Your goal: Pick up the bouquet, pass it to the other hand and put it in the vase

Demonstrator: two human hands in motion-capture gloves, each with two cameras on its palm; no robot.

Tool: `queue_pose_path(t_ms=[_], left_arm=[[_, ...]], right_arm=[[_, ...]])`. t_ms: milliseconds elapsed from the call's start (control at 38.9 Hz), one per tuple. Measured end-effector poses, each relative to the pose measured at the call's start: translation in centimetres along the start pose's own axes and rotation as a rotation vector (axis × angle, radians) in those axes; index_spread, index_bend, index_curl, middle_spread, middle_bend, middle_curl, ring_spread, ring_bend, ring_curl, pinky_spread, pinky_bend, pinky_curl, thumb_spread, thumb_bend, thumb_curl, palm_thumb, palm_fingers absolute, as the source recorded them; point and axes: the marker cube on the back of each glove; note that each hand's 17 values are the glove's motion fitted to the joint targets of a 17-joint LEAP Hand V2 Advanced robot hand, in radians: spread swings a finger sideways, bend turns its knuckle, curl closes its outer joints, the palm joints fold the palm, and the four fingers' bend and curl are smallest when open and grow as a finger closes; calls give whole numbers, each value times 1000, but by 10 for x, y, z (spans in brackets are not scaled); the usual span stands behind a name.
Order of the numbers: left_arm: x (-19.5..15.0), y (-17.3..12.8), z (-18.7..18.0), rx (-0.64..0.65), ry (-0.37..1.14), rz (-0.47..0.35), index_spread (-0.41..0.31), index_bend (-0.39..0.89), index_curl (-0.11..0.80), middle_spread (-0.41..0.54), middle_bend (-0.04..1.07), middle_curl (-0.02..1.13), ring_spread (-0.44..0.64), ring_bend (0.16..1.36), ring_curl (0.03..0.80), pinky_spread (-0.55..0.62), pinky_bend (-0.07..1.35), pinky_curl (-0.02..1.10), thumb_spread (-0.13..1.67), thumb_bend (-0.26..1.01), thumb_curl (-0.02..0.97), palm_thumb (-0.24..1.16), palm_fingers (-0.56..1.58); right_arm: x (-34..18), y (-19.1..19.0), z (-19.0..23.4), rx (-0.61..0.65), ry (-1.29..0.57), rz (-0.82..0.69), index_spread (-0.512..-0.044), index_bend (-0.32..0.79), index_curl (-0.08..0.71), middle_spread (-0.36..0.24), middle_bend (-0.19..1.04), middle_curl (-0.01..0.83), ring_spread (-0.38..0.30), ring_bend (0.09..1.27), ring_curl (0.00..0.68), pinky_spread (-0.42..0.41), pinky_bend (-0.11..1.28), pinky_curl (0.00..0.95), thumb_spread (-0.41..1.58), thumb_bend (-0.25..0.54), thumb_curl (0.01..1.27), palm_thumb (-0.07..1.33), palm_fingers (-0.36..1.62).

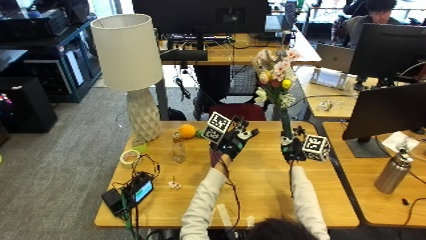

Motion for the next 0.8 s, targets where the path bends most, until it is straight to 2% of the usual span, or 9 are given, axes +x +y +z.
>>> queue_pose_path(t_ms=[103,180,283,514,591,617,668,720,797], left_arm=[[21,-18,2,67,146,14,-18,145,413,133,152,254,205,464,291,287,253,344,1187,3,277,367,415],[36,-29,8,99,246,30,-4,127,399,140,154,257,204,478,298,279,279,354,1168,-2,289,394,381],[54,-46,26,94,348,90,26,81,365,151,169,265,205,512,310,297,303,361,1106,-19,302,409,295],[73,-55,53,41,375,187,59,112,324,166,173,279,221,573,318,372,297,352,996,-36,313,384,248],[69,-61,52,94,364,202,43,112,309,131,203,287,150,599,311,302,304,343,970,-37,316,377,368],[67,-62,50,124,360,208,-9,183,329,53,258,311,58,620,320,225,287,341,959,-35,318,377,586],[63,-63,46,206,342,229,-88,203,333,-72,265,291,-89,598,280,14,365,333,943,-27,326,391,990],[59,-62,39,313,312,258,-151,201,346,-160,351,321,-190,564,277,-142,428,342,908,16,363,486,1291],[58,-56,26,439,264,286,-222,315,405,-232,539,412,-269,580,335,-260,416,373,653,69,455,665,1514]], right_arm=[[-4,-26,1,197,-129,-323,-178,498,527,-156,861,637,-195,997,566,-249,747,502,928,-17,450,1045,1415],[-14,-16,2,181,-94,-240,-178,492,534,-155,862,637,-194,1005,568,-248,759,507,901,-23,466,1037,1403],[-3,4,26,28,-199,-88,-177,472,540,-155,870,640,-194,1015,569,-246,771,513,836,-32,497,1012,1389],[-3,49,70,-56,-342,-150,-174,455,553,-149,868,638,-193,1020,565,-244,778,518,743,-25,555,995,1384],[-10,69,85,-106,-397,-124,-174,454,558,-148,866,638,-193,1020,564,-243,780,518,728,-25,572,989,1382],[-12,75,90,-127,-417,-121,-173,453,560,-147,866,638,-193,1020,563,-243,780,518,723,-24,576,991,1382],[-13,82,99,-167,-442,-134,-173,451,563,-146,867,638,-193,1020,563,-243,780,518,715,-23,586,989,1381],[-15,87,108,-212,-447,-164,-173,446,566,-146,867,638,-193,1022,562,-243,781,518,708,-24,595,987,1380],[-23,91,116,-293,-432,-270,-173,437,568,-145,871,639,-195,1026,562,-247,771,515,692,-26,608,982,1374]])
